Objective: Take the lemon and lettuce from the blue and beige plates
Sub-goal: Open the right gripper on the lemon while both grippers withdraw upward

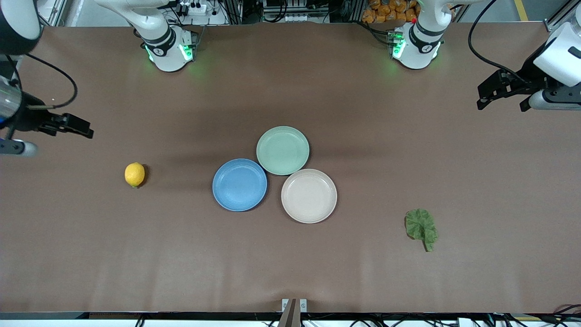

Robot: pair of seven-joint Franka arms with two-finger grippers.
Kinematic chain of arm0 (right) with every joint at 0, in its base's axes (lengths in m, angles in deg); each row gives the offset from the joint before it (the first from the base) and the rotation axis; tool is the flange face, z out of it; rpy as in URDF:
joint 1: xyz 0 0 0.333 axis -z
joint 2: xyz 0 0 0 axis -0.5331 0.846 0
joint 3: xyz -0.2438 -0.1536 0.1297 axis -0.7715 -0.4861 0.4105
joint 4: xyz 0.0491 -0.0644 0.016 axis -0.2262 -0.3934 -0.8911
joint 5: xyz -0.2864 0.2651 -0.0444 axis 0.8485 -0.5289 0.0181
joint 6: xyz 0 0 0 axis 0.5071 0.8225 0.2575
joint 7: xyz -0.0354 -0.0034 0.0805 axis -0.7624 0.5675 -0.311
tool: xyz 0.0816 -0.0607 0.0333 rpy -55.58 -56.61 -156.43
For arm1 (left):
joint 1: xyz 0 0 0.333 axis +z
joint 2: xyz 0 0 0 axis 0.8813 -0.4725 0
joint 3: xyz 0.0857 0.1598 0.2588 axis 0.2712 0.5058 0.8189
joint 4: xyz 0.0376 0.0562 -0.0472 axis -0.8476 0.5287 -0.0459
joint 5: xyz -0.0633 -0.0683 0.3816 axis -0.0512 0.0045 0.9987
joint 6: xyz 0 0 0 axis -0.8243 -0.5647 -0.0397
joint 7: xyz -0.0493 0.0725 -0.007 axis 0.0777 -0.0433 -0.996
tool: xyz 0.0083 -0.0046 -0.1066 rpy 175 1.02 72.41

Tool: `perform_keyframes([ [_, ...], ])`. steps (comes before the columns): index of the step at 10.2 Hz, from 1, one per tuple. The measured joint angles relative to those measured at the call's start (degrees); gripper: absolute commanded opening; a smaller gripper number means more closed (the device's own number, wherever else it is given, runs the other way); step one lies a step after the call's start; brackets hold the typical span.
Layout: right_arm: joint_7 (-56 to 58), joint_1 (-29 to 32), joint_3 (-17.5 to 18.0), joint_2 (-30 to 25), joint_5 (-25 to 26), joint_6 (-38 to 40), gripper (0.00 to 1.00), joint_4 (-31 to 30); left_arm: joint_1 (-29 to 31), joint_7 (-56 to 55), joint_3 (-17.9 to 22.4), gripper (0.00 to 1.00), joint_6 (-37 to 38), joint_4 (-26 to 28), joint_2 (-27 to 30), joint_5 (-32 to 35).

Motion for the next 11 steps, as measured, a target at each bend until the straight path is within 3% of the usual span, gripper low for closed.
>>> perform_keyframes([
  [11, 0.63, 0.13, -1.38, -2.1, 1.45, 8.38, 1.0, 7.49, -0.05, 0.14, -0.1, 1.0, 0.0, -0.37, -0.1, 0.0],
])
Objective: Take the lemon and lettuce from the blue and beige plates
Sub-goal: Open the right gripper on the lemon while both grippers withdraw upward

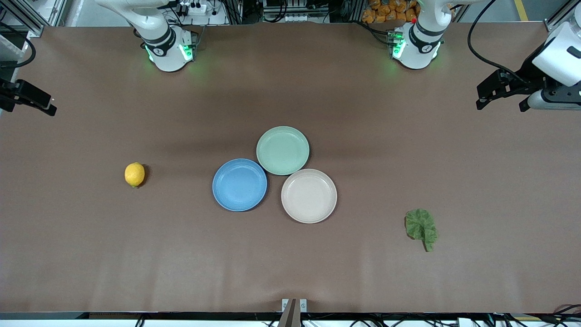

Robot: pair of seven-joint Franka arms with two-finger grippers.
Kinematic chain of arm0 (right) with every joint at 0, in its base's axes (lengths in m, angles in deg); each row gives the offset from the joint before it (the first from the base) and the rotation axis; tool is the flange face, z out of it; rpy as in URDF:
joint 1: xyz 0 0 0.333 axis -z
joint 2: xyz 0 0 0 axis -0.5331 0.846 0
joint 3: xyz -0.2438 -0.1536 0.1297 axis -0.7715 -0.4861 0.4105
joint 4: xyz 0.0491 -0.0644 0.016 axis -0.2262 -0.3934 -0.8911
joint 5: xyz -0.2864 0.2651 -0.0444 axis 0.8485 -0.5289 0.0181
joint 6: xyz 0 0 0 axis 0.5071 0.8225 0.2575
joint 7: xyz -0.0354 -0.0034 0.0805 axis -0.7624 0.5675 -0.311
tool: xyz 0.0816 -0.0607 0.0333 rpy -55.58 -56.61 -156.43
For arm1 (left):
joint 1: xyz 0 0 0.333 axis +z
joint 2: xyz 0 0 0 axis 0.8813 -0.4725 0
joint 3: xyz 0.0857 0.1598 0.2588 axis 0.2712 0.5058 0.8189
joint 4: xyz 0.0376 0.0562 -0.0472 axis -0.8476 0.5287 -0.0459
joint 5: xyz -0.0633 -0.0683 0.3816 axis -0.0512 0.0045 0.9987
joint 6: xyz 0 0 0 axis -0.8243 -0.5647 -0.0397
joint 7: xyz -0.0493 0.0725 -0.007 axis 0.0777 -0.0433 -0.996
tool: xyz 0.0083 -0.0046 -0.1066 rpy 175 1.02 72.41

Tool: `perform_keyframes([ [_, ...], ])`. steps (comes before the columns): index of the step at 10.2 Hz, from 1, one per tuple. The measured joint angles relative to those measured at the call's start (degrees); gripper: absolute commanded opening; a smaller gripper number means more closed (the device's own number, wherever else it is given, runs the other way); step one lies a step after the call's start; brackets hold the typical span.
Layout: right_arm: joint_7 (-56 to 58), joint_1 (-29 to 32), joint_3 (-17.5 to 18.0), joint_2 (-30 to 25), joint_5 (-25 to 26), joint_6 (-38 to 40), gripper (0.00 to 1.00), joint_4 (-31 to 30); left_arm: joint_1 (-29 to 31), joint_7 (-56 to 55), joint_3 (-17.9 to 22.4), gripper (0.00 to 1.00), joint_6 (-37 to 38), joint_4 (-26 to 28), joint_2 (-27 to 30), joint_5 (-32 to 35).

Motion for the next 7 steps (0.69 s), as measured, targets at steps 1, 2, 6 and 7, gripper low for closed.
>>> perform_keyframes([
  [1, 0.0, 0.0, 0.0, 0.03, 0.01, 1.53, 1.0, -0.19, -0.01, 0.0, -0.01, 1.0, 0.0, -0.23, -0.02, 0.0],
  [2, -0.01, 0.0, 0.0, 0.15, 0.02, 2.05, 1.0, -0.5, -0.01, 0.0, -0.01, 1.0, 0.0, -0.33, -0.02, 0.0],
  [6, -0.01, 0.0, 0.0, 0.57, 0.11, 2.04, 1.0, -0.76, -0.02, 0.0, -0.04, 1.0, 0.0, -0.33, -0.04, 0.0],
  [7, -0.01, 0.0, 0.0, 0.57, 0.12, 1.97, 1.0, -0.76, -0.03, 0.0, -0.05, 1.0, 0.0, -0.33, -0.04, 0.0],
])
